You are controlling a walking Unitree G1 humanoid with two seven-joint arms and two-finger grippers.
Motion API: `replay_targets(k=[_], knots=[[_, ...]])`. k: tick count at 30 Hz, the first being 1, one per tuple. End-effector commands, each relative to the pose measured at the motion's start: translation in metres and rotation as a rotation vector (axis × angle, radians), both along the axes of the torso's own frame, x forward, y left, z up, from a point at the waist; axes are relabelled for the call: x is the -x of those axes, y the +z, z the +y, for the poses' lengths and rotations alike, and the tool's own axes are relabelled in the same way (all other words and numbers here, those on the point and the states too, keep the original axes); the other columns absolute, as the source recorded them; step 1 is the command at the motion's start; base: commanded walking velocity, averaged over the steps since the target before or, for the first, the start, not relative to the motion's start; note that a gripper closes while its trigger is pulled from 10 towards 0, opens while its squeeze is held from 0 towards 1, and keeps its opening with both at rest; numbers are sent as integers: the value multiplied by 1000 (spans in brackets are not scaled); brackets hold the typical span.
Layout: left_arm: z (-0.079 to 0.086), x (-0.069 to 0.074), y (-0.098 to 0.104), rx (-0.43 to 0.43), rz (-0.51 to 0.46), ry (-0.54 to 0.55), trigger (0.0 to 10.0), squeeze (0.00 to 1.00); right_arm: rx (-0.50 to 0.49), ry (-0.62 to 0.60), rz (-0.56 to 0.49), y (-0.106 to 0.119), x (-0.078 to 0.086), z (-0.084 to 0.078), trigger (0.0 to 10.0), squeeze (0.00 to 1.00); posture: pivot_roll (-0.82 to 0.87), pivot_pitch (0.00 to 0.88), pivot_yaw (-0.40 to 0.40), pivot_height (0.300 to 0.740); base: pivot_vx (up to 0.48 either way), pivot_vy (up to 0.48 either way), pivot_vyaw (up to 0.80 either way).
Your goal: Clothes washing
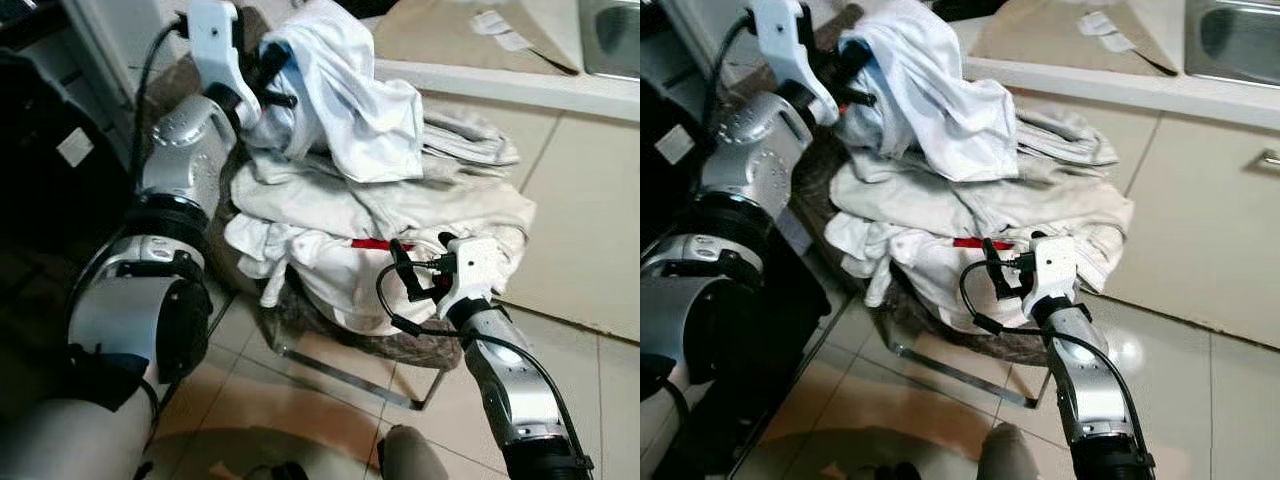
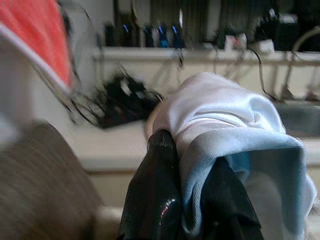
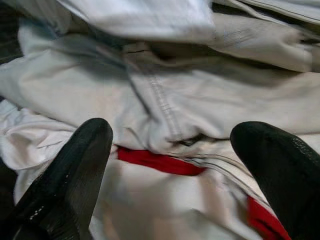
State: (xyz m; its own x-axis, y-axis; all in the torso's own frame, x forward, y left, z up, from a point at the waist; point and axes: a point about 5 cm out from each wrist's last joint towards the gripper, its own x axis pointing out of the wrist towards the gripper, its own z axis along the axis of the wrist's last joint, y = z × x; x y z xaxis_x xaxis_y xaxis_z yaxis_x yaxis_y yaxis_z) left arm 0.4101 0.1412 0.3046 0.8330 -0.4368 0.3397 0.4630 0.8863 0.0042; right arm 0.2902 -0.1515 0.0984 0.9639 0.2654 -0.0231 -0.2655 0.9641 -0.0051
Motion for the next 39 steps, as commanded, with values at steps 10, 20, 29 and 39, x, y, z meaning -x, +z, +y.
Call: replay_targets(k=[10,20,29,39], knots=[[43,41,105,19,-353,114,0,0,-12,6,-15,1,-12,-3,10000,0,-217,0,80,740,0,0,0],[89,25,7,-121,-20,406,0,0,-17,-4,-30,6,-24,-3,10000,0,-198,0,69,740,0,0,0],[139,49,-62,-39,157,767,0,0,-55,-49,-17,7,-33,-15,10000,0,-175,0,60,740,0,0,0],[123,74,-149,-112,384,847,0,0,-60,-32,-5,5,-38,-8,10000,0,-133,0,31,740,0,0,0]])
